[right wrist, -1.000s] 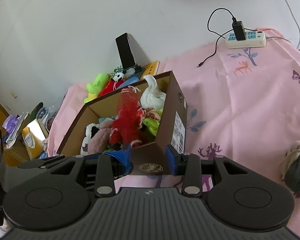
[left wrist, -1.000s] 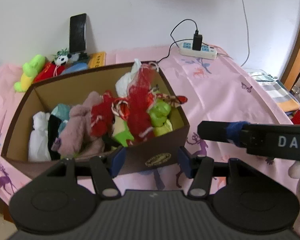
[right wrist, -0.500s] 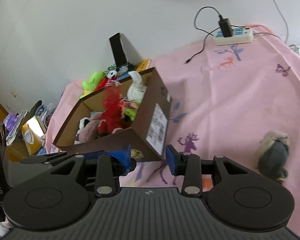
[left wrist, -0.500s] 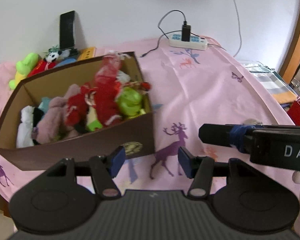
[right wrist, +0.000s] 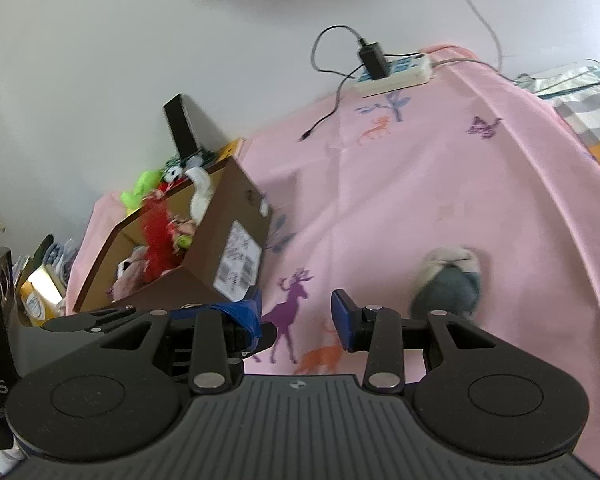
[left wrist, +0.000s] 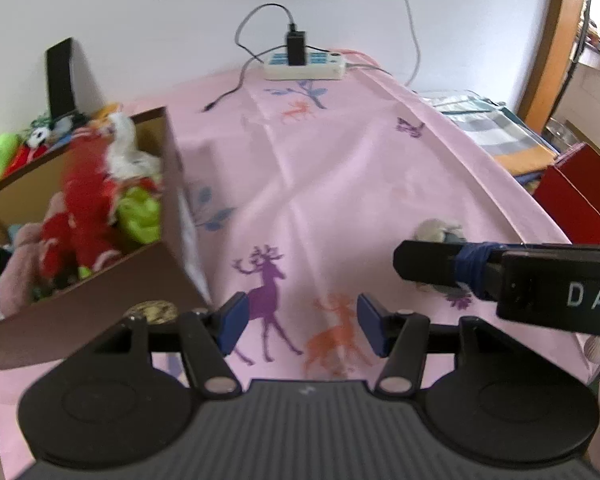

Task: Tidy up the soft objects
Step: 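Close the right gripper on the grey knit item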

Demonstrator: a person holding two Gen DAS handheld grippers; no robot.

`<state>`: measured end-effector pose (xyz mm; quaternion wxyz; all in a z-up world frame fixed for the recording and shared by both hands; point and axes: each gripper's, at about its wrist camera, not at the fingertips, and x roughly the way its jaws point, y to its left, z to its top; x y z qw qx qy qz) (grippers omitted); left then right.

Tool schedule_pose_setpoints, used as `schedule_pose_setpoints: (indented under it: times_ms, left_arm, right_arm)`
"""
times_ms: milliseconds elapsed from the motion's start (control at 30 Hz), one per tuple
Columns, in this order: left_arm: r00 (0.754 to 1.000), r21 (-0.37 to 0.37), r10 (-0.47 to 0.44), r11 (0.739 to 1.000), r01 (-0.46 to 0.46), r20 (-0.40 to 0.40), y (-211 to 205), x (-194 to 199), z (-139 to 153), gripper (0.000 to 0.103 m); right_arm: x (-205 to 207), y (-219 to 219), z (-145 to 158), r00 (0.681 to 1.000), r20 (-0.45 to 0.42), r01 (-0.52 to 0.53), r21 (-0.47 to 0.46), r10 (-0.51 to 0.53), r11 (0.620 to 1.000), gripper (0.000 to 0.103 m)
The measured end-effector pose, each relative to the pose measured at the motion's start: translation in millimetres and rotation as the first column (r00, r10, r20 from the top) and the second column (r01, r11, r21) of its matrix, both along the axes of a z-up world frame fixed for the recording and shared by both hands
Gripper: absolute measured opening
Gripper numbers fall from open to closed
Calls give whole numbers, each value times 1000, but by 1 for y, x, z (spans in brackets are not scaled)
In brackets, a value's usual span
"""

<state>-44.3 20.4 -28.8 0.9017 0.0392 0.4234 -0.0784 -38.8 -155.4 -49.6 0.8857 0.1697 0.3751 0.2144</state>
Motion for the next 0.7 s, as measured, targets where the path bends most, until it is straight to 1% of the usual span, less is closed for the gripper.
schedule_pose_setpoints:
  times_ms: [167,333,433,533,633,700]
  left_arm:
    - [998,-18,-51,999,51,-31,-18,9,-8,59]
    - [990,-80,-124,990,119,-68,-34,20,-20,60]
    - [980,-137,-179,977,166,-87,-42,27,-27,60]
    - [969,-181,-229,961,210,-95,-52,34,-33,61]
    - [957,-200,-272,948,249,-98,-64,41,-40,61]
    - [951,-199,-291,943,267,-102,-71,46,-46,61]
  right_arm:
    - [2,-21,-4,998,1,60,-18,-60,998,22]
    - [8,-47,-15,988,-37,151,-26,-152,988,22]
    - [14,-58,-24,978,-71,193,-41,-196,980,22]
    - [20,-64,-34,970,-112,214,-40,-217,976,22]
    - [28,-67,-43,963,-158,219,-25,-220,975,22]
    - [33,-68,-48,958,-181,223,-16,-222,975,22]
